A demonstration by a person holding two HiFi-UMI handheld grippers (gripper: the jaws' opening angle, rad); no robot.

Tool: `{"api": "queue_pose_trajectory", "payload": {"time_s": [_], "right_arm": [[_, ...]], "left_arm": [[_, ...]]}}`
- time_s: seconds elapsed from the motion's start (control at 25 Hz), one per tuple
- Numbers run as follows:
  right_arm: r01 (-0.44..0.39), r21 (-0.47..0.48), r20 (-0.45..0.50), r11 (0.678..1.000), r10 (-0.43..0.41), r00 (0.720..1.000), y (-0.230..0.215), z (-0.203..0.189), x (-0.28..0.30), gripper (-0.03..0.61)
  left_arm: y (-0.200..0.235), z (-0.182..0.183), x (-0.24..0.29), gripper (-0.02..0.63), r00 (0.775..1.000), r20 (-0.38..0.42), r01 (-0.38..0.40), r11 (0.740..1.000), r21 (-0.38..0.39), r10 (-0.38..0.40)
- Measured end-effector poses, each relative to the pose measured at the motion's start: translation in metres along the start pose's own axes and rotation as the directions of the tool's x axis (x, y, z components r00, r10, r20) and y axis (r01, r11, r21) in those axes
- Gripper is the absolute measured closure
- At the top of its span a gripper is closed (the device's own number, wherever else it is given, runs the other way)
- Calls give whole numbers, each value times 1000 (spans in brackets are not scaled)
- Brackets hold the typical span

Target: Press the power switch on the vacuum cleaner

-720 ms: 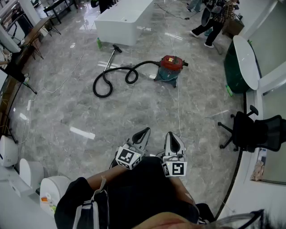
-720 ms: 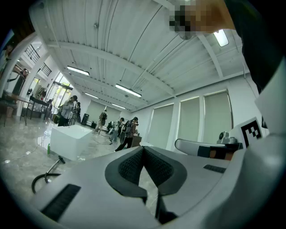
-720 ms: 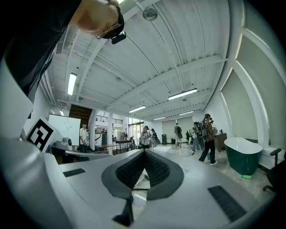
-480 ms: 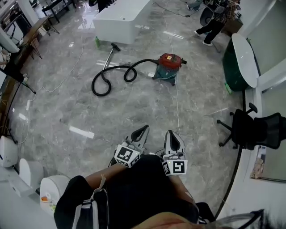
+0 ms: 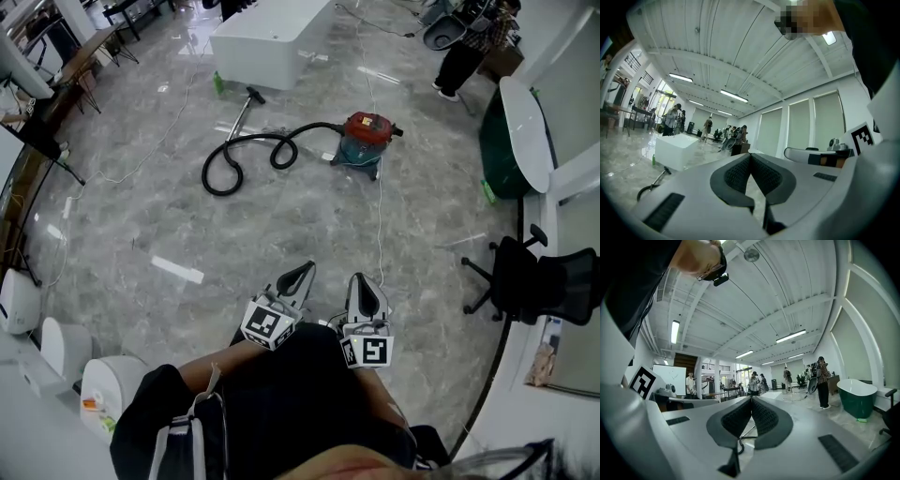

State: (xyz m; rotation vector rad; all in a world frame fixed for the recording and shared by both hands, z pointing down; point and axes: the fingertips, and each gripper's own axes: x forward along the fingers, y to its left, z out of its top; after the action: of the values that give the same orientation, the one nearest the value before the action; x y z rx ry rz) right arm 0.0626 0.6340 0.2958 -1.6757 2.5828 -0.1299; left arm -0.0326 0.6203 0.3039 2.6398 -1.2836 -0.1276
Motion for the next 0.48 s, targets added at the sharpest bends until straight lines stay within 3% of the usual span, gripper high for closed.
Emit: {"api": "queue_pose_trajectory", "payload": {"time_s": [0.48], "right_arm": [[-18,61,-56,998,22,998,2,-23,4,563]], "left_arm": [[8,-12,-1,595,998,-61,-9,1000,-16,8]]}}
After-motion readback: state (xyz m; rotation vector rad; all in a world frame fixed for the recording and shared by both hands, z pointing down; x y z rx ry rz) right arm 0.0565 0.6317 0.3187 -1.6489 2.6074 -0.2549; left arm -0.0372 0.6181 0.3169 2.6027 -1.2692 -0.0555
